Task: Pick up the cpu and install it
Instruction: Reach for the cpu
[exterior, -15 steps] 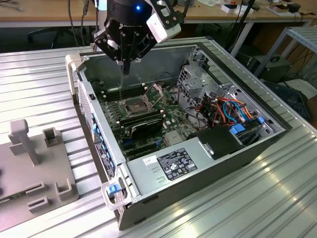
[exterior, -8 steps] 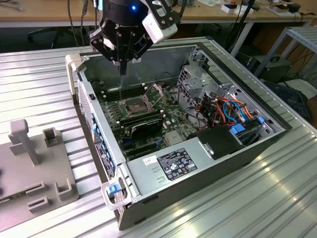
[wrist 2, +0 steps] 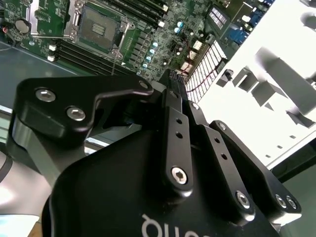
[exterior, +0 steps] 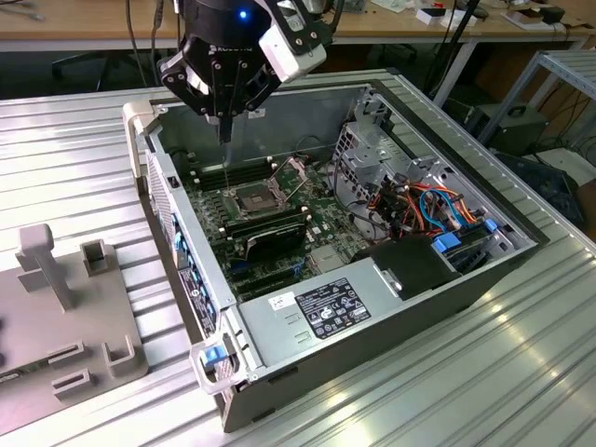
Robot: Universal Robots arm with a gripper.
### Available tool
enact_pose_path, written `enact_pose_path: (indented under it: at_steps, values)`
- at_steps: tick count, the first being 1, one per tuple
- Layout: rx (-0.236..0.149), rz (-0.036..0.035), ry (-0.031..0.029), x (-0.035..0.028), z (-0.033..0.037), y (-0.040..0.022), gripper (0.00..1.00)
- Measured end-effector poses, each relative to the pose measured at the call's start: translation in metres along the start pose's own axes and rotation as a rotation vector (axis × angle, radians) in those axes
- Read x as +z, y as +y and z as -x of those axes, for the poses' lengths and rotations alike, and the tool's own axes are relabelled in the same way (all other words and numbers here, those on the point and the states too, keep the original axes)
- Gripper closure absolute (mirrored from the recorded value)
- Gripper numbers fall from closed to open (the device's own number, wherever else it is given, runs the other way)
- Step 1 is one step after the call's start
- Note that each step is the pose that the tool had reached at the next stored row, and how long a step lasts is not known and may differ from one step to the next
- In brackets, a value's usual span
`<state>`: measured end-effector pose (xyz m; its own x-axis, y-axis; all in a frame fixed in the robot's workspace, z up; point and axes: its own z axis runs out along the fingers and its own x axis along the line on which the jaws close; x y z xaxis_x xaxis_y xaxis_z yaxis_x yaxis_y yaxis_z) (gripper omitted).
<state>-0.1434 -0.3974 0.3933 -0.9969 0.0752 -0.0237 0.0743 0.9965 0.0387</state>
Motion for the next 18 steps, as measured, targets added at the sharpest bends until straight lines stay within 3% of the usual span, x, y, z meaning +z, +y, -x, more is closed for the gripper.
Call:
enact_pose_path:
  at_steps: [7,18]
  values:
    - [0.000,0.0001,-0.0001,-0.0002,-0.0098,-0.0007,0.89]
    - [0.000,0.0000,0.0000,-0.0003,-0.0128,-0.0010,0.89]
